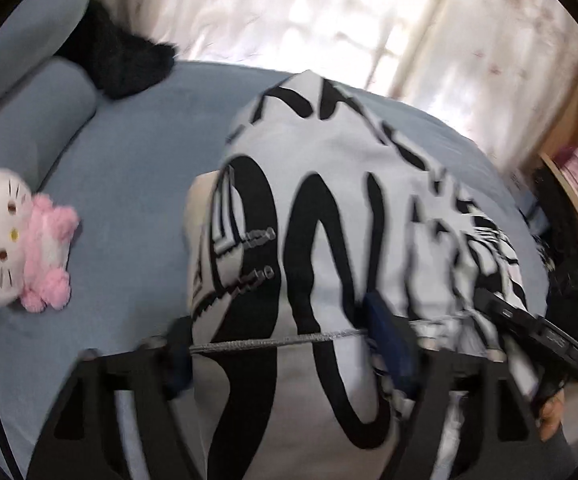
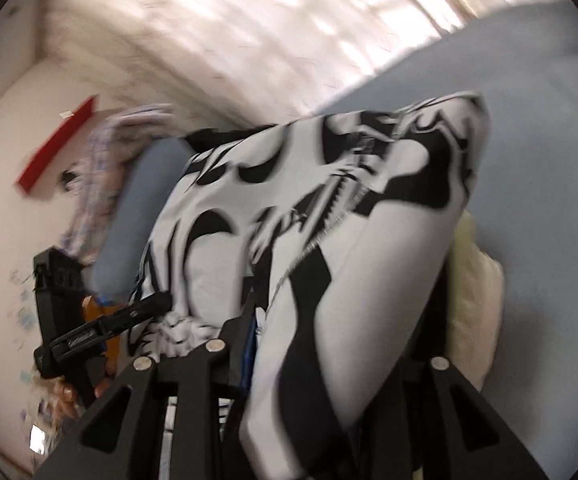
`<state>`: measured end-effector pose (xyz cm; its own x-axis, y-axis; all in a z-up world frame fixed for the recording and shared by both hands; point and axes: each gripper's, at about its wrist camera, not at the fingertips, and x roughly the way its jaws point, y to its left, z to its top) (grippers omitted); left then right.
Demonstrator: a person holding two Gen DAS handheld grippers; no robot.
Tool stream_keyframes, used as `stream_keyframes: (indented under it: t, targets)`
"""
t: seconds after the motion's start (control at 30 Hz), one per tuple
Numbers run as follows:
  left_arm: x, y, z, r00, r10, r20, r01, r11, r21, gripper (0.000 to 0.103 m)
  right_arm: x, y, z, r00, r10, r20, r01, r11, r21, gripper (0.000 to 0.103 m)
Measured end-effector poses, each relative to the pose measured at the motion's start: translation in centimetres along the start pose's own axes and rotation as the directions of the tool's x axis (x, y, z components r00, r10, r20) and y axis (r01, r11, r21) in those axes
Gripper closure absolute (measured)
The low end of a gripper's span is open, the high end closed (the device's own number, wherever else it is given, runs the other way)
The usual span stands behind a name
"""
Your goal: Fold large clothes
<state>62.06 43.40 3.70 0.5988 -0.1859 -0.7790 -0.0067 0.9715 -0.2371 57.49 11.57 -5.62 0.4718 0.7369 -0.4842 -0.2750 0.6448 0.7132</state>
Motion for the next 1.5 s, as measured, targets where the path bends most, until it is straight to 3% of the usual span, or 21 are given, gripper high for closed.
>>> stream_keyframes:
  t: [0.03, 0.17, 0.4, 0.5, 0.63, 1.0, 1.23, 1.5]
  targets:
    - [0.7, 0.8, -0.5, 1.0, -0.002, 0.016, 0.002, 1.0, -0.007, 0.01, 0.3, -1.0, -0.3, 1.0, 0.025, 0.001, -0.026, 1.0, 0.012, 0.062]
    - [0.7, 1.5, -1.7, 0.998, -0.054, 0.026, 0.055, 0.998, -0.036, 0.004, 0.5, -0.8, -1.1, 1.0, 0.03, 0.006, -0.03, 0.998, -0.051, 0.059]
    - [-1.3, 2.4, -2.7, 0.997, 0.035, 0.074, -0.028, 0.995, -0.092, 0.002, -2.1, 1.4, -1.8, 0.995, -0.087, -0.041, 0.083, 0.992, -0.092, 0.041]
    - [-3.5, 1.3, -3.7, 0.993, 0.069, 0.093, -0.062, 0.995, -0.081, 0.002, -4.8, 2.4, -2.9, 0.99, -0.138, -0.03, 0.134, 0.984, -0.117, 0.038]
    - [-7.5, -2.0, -5.7, 0.99, 0.091, 0.107, -0.086, 0.995, -0.052, 0.002, -9.7, 3.4, -4.8, 0.989, -0.144, -0.027, 0.141, 0.985, -0.101, 0.038]
    - [-21.3, -14.8, -14.0, 0.978, 0.137, 0.157, -0.148, 0.987, 0.061, 0.002, -24.3, 11.9, -11.3, 0.982, -0.189, -0.011, 0.183, 0.962, -0.202, 0.038]
    - [-30.7, -20.8, -19.4, 0.969, 0.123, 0.213, -0.13, 0.991, 0.02, 0.002, -34.2, 17.5, -16.0, 0.979, -0.204, 0.022, 0.203, 0.941, -0.27, 0.038]
    - [-37.9, -26.3, -25.1, 0.961, 0.111, 0.252, -0.111, 0.994, -0.014, 0.002, -43.5, 21.1, -21.3, 0.975, -0.217, 0.056, 0.223, 0.916, -0.333, 0.036]
